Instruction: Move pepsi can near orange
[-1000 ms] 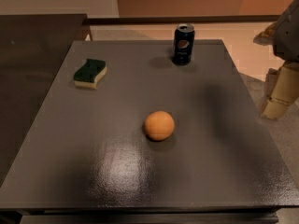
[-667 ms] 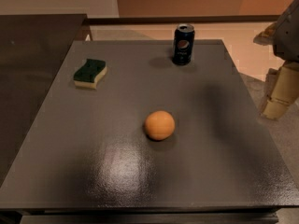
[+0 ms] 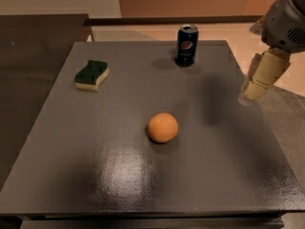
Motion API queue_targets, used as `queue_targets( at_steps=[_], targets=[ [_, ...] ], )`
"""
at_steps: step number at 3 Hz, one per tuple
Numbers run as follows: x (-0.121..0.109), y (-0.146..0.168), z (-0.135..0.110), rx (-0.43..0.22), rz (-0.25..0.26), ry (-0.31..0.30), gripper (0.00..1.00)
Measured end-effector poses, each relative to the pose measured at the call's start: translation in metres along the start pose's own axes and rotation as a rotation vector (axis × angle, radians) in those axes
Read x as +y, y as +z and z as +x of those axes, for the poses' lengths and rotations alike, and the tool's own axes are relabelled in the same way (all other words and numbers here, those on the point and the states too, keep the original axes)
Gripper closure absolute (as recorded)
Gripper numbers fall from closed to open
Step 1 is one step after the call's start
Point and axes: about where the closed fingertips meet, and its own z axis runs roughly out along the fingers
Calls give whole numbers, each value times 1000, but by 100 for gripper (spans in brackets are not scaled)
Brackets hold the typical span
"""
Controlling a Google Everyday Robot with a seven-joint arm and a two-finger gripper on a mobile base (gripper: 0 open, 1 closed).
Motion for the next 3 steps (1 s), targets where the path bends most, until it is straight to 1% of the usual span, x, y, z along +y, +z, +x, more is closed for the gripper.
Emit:
queue_targets(
  at_steps=[2,3],
  targets=[
    [-68,43,-27,-180,6,168,0],
    [-98,66,-46,-261,15,244,0]
  ],
)
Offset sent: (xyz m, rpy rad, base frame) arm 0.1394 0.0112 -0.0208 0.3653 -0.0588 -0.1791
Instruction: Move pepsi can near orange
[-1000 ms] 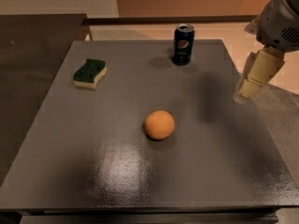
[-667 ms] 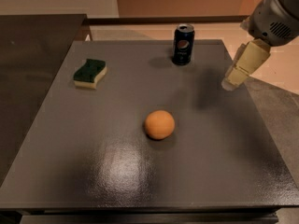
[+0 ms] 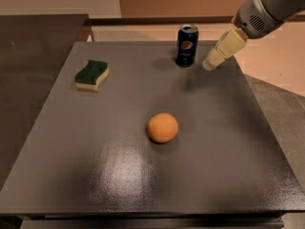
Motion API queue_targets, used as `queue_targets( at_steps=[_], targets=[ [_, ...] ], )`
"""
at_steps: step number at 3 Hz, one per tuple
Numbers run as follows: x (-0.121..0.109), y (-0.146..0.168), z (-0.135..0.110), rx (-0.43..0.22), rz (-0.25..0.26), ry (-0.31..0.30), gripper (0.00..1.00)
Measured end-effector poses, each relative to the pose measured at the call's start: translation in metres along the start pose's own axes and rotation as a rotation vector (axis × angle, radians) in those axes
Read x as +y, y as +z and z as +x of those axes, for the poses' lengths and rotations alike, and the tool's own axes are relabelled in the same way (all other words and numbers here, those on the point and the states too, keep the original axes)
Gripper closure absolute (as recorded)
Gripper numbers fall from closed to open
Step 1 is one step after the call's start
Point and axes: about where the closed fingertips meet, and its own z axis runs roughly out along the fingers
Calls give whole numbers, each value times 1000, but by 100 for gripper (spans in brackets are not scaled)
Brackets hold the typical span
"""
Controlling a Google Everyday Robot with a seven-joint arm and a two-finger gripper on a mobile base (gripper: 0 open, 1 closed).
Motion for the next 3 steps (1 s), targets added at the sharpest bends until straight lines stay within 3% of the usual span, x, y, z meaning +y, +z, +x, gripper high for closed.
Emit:
queue_targets(
  at_steps=[3],
  targets=[
    [-46,79,-43,-158,34,172,0]
  ],
)
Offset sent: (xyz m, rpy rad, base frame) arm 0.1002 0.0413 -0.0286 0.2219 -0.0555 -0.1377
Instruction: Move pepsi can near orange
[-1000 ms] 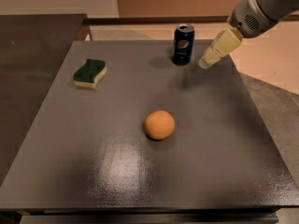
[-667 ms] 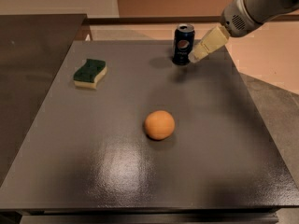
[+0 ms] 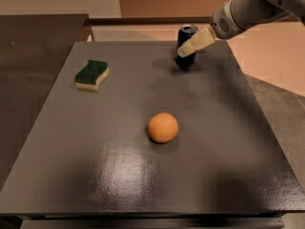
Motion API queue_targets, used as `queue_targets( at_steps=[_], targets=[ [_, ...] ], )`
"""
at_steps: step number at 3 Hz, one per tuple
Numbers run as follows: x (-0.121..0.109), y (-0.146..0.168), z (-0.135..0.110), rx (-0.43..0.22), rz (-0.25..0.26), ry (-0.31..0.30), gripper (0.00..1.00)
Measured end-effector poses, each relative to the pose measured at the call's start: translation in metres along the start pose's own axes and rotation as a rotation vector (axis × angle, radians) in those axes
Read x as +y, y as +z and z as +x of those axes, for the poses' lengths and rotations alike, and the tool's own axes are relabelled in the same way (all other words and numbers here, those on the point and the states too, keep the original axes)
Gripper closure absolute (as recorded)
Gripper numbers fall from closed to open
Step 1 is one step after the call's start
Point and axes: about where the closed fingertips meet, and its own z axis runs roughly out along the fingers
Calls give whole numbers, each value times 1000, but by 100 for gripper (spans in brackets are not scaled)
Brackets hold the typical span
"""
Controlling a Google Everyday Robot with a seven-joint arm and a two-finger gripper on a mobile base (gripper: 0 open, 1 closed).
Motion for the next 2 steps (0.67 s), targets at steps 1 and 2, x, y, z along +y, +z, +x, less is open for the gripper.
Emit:
queue_targets(
  at_steps=[1,2],
  targets=[
    [-10,18,-10,-34,10,39,0],
    [-18,28,-16,-52,18,65,0]
  ],
)
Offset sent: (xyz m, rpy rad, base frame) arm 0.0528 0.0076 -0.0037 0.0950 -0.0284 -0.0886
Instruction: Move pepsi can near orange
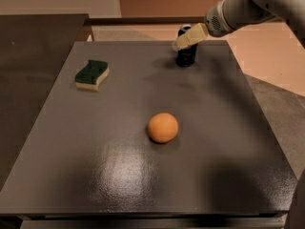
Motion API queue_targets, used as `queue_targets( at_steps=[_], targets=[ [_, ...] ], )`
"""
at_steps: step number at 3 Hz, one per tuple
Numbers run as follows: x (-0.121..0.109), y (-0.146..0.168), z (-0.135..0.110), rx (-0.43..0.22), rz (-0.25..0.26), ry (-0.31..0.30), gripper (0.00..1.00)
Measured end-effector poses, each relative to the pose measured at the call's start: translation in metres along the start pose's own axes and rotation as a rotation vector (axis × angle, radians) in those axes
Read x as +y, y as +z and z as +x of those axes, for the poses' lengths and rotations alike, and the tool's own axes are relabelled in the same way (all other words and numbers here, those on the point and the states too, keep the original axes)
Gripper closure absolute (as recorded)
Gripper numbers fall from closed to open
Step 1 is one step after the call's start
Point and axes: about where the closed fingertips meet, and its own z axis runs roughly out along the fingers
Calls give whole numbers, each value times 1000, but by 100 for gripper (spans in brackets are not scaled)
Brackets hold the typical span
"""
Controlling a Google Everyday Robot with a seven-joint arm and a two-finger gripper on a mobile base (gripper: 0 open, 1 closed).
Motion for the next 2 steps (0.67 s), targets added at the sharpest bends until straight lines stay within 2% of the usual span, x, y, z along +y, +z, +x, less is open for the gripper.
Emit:
queue_targets(
  at_steps=[1,2],
  targets=[
    [-7,9,-3,-1,6,13,0],
    [-12,15,-4,2,7,17,18]
  ],
)
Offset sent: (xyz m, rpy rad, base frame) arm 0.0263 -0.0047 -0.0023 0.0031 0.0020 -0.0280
